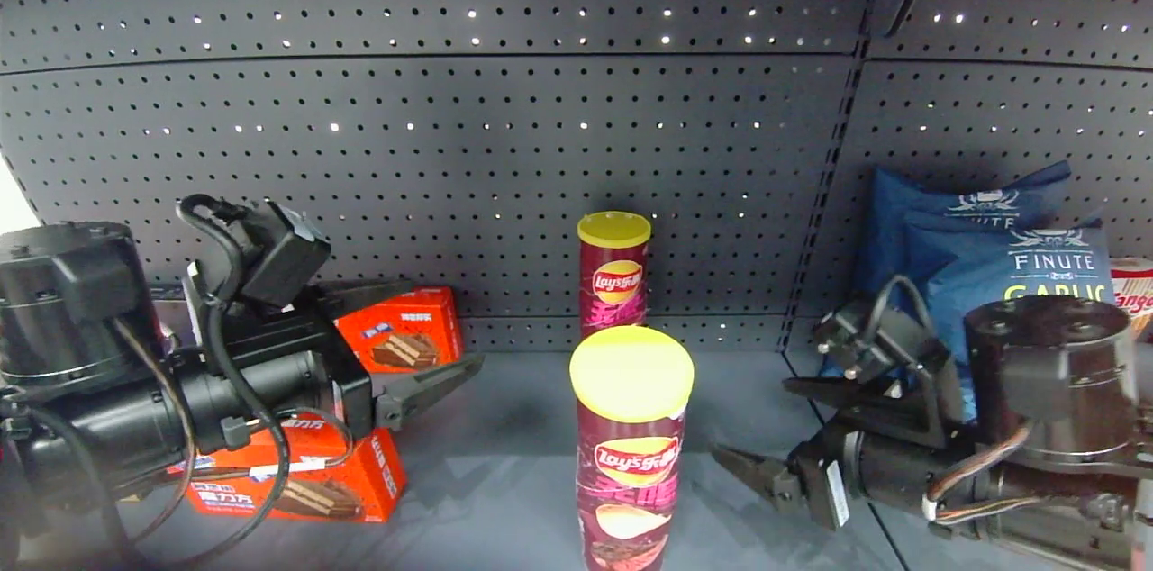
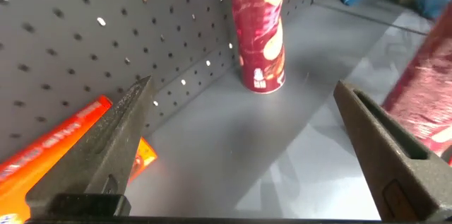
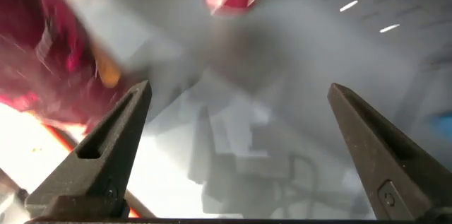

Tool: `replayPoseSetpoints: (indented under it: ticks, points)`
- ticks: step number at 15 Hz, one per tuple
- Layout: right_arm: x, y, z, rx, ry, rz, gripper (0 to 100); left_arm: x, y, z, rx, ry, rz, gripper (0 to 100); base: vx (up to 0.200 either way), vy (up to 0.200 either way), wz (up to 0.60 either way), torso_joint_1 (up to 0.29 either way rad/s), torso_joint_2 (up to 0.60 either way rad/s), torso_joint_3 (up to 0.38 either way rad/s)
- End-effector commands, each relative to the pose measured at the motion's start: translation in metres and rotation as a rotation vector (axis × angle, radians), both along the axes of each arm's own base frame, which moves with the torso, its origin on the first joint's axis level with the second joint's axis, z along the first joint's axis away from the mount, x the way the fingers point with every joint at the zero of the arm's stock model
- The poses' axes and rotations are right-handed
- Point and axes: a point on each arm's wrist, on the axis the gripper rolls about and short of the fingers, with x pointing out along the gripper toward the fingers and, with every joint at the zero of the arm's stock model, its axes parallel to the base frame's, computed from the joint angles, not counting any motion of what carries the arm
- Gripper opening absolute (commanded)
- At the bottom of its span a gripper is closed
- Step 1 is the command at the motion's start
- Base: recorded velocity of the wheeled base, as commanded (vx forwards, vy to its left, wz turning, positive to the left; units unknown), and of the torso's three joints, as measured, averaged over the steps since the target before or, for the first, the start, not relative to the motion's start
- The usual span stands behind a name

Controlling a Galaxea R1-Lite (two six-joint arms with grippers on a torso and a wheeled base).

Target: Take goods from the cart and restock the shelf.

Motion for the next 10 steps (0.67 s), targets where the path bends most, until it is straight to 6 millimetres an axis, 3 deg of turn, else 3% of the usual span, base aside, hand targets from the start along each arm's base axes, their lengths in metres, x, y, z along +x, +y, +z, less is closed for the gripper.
replayPoseSetpoints:
  ticks: [1, 6, 7, 10]
  points:
    - [-0.016, -0.041, 0.033, 0.097, -0.124, -0.102, 100, -0.023, 0.007, 0.014, -0.016, -0.072, 0.000, 100, 0.000, 0.000, 0.00, 0.000, 0.00, 0.000]
    - [-0.064, -0.114, 0.022, 0.137, -0.225, -0.352, 100, -0.068, 0.033, 0.014, -0.033, -0.139, 0.080, 100, 0.000, 0.000, 0.00, 0.000, 0.00, 0.000]
    - [-0.083, -0.129, 0.014, 0.145, -0.257, -0.426, 100, -0.083, 0.038, 0.010, -0.040, -0.150, 0.096, 100, 0.000, 0.000, 0.00, 0.000, 0.00, 0.000]
    - [-0.120, -0.144, -0.012, 0.151, -0.306, -0.519, 100, -0.110, 0.050, -0.006, -0.038, -0.160, 0.165, 100, 0.000, 0.000, 0.00, 0.000, 0.00, 0.000]
